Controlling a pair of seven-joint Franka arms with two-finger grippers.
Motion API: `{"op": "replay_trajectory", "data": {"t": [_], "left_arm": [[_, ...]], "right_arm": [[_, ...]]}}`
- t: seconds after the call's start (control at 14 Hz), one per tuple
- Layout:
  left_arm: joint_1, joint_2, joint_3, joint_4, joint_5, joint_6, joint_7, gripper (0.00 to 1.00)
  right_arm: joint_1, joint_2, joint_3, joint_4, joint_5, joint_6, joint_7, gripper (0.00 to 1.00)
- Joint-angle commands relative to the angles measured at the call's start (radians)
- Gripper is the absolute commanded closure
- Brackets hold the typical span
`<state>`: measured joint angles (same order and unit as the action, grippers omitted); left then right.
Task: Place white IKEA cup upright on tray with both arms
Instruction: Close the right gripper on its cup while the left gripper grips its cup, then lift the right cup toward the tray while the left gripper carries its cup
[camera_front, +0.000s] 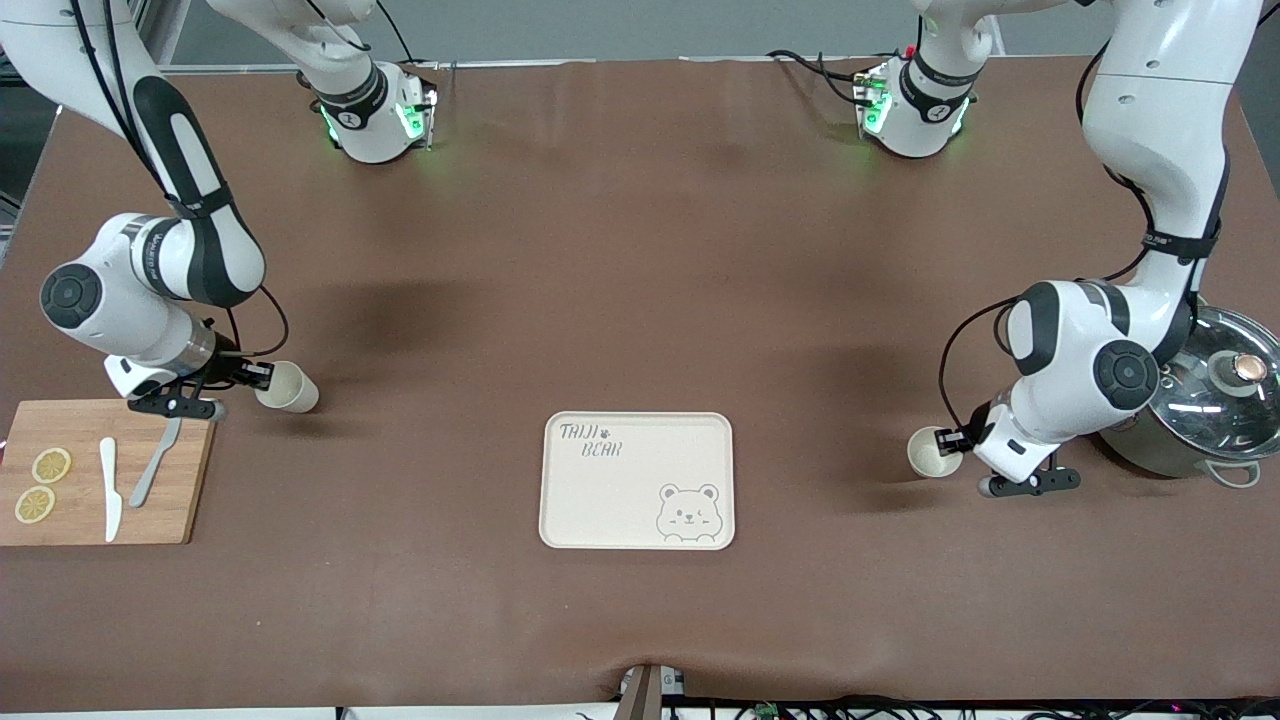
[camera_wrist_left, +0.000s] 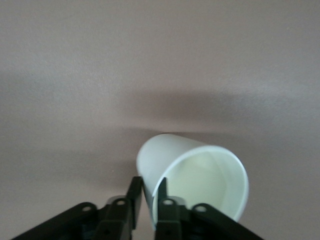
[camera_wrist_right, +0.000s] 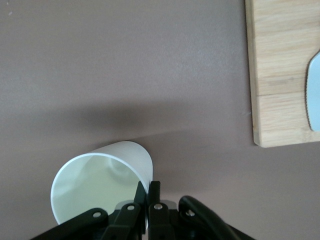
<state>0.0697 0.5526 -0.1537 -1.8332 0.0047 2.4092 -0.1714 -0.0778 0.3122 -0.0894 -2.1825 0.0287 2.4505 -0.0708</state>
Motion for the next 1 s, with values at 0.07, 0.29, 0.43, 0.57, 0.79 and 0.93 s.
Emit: {"op": "replay_trajectory", "data": {"t": [0.07, 0.29, 0.43, 0.57, 0.79, 0.93], "left_arm": [[0.002, -0.022, -0.001, -0.035, 0.032, 0.028, -0.02, 1.0], [-0.001, -0.043, -0.003, -0.029, 0.032, 0.015, -0.022, 1.0], [-0.001, -0.069, -0.006, -0.008, 0.032, -0.033, -0.017, 1.0], [-0.002, -0.074, -0.033, 0.058, 0.029, -0.105, -0.022, 1.0], [-0.014, -0.071, -0.067, 0.144, 0.018, -0.182, -0.028, 1.0], [-0.027, -0.066, -0.09, 0.217, 0.017, -0.264, -0.031, 1.0]], "right_arm": [[0.01, -0.031, 0.007, 0.004, 0.028, -0.042, 0.009, 1.0], [0.015, -0.038, 0.007, 0.039, 0.042, -0.115, 0.009, 1.0], [0.015, -0.051, 0.007, 0.087, 0.042, -0.212, 0.009, 1.0], [0.015, -0.051, 0.007, 0.144, 0.048, -0.301, 0.011, 1.0], [0.015, -0.053, 0.005, 0.223, 0.05, -0.417, 0.011, 1.0], [0.016, -0.051, 0.007, 0.283, 0.053, -0.5, 0.012, 1.0]]}}
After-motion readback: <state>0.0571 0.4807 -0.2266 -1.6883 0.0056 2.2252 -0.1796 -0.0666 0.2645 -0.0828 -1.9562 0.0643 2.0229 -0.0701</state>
